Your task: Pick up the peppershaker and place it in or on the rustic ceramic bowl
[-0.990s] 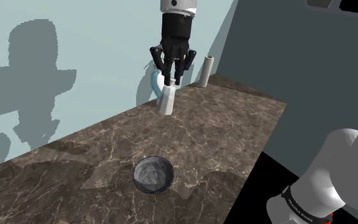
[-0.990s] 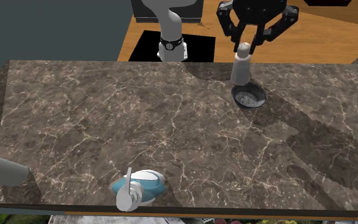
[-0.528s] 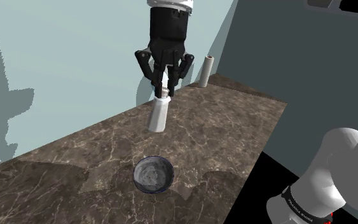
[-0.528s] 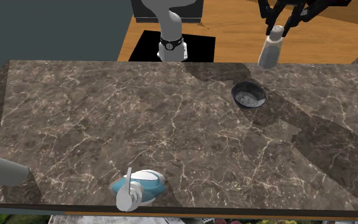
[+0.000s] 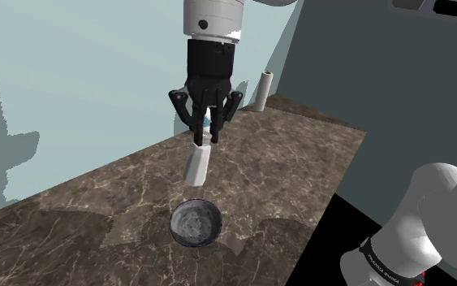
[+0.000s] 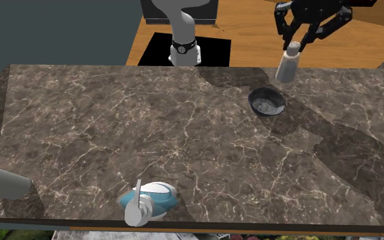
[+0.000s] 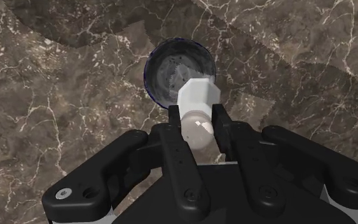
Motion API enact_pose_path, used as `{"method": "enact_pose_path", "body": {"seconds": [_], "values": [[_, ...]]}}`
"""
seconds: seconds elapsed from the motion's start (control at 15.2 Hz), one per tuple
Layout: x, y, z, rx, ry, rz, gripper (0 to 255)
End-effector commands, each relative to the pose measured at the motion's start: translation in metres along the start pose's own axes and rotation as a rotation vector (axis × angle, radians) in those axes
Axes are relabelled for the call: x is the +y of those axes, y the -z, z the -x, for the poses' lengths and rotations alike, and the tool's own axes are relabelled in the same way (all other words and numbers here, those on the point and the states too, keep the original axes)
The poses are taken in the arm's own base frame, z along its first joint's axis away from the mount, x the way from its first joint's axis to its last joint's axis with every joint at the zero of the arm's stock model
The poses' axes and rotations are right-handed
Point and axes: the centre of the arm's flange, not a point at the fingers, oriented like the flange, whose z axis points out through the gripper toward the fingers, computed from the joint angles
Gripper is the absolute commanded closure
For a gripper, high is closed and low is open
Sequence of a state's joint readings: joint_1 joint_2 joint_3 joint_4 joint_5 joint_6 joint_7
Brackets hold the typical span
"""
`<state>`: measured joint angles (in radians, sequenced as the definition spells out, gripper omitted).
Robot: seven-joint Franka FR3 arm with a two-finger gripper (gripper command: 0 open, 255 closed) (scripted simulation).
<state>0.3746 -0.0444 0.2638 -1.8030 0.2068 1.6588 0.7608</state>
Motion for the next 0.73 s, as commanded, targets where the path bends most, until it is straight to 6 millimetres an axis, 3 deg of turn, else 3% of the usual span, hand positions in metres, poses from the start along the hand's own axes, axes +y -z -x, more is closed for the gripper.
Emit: {"method": "enact_pose_path", "body": {"seconds": [0.0, 0.66], "values": [[0.0, -0.01, -0.002, 0.001, 0.0, 0.0, 255], [0.004, -0.061, -0.013, 0.001, 0.0, 0.0, 255]]}}
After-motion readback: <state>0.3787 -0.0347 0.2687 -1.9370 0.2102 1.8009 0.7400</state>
